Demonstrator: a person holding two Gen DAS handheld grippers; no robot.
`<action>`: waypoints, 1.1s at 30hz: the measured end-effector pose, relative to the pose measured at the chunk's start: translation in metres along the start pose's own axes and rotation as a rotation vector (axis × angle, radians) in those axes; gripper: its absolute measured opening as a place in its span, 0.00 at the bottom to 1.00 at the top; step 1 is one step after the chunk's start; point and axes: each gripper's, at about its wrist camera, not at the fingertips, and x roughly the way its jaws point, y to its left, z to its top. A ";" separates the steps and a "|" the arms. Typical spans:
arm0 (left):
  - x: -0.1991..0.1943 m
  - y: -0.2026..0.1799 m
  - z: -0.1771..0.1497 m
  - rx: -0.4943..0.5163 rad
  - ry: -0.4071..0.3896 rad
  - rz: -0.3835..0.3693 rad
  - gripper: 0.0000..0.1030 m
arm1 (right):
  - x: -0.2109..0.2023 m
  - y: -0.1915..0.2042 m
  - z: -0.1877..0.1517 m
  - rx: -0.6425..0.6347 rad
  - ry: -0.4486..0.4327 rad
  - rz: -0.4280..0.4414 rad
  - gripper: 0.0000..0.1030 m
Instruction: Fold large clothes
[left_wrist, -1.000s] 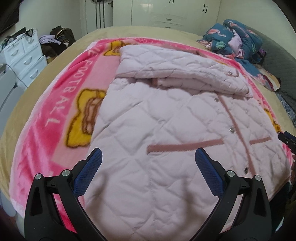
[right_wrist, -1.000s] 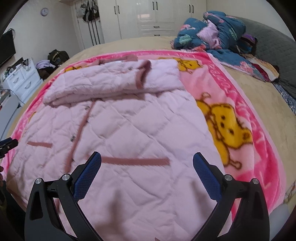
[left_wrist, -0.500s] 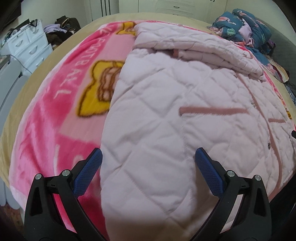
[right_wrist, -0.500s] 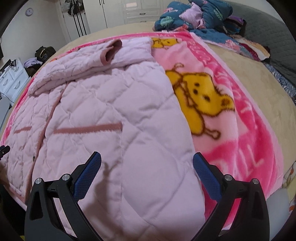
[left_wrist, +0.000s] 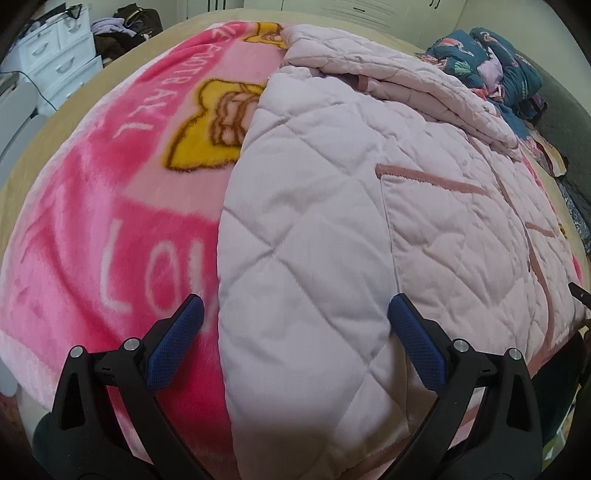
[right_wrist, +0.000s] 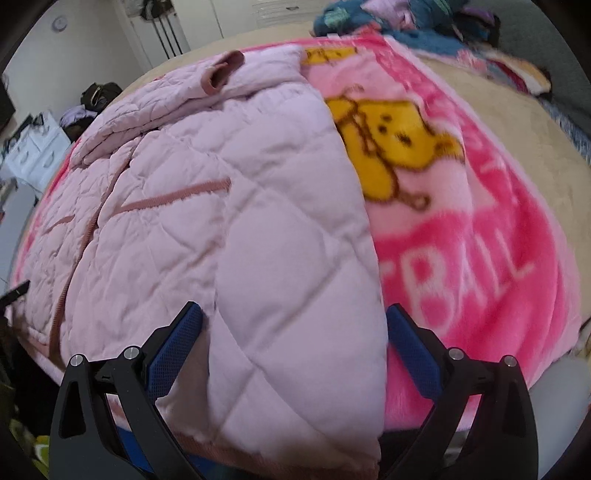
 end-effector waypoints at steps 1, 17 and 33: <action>0.000 0.001 -0.001 -0.003 0.000 -0.002 0.91 | -0.001 -0.002 -0.003 0.012 0.001 0.014 0.96; -0.012 -0.001 -0.026 -0.018 0.020 -0.051 0.91 | -0.013 -0.009 -0.036 -0.015 0.101 0.167 0.74; -0.012 0.001 -0.029 -0.043 0.039 -0.083 0.91 | -0.089 0.017 -0.007 -0.054 -0.194 0.281 0.13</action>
